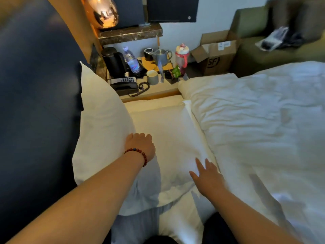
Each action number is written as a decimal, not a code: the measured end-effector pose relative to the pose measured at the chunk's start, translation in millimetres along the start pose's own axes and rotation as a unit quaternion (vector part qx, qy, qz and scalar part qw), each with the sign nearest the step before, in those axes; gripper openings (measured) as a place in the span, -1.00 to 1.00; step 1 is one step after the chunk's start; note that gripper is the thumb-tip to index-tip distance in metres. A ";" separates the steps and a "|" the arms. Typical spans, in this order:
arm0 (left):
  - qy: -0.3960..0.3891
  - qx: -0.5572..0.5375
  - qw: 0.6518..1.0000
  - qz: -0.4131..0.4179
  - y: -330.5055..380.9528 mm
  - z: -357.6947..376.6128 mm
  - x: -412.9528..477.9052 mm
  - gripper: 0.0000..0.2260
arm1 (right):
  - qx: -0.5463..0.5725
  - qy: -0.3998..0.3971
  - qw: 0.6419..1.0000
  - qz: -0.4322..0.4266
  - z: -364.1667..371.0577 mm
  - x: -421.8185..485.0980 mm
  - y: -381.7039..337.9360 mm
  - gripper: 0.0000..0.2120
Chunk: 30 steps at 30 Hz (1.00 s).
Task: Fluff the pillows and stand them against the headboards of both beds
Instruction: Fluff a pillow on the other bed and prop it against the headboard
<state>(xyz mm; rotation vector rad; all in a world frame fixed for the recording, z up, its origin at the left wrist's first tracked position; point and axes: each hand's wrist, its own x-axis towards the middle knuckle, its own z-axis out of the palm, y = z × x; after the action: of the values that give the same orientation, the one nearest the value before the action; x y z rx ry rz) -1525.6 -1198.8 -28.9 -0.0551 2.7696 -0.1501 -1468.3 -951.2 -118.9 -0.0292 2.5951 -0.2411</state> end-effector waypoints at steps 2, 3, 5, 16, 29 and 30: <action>-0.001 -0.028 1.000 -0.004 6.4 8.8 -7.2 -0.68 | -0.002 0.017 0.999 -0.035 0.4 -23.3 -3.6 -0.36; -0.003 -0.053 0.999 -0.004 11.6 15.1 -10.0 -0.68 | -0.004 0.026 0.998 -0.054 1.3 -32.6 -4.4 -0.37; -0.014 -0.106 0.994 0.002 23.2 28.9 -15.6 -0.68 | -0.016 0.049 0.995 -0.085 4.5 -45.8 -6.0 -0.37; -0.083 -0.249 0.964 0.047 68.1 97.0 -82.8 -0.70 | 0.088 0.029 0.993 -0.066 33.3 -92.3 24.3 -0.49; -0.085 -0.394 0.915 -0.012 199.6 160.4 -181.3 -0.72 | 0.224 0.034 0.974 -0.031 100.6 -161.6 145.8 -0.58; -0.083 -0.405 0.910 -0.026 216.9 165.1 -192.4 -0.74 | 0.235 0.040 0.971 -0.034 103.2 -171.1 160.7 -0.60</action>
<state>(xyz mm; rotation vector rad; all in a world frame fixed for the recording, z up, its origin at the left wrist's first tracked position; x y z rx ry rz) -1290.7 -988.3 -137.6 -0.3343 2.4633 0.9471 -1264.4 -798.6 -148.0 0.0614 2.5506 -0.8912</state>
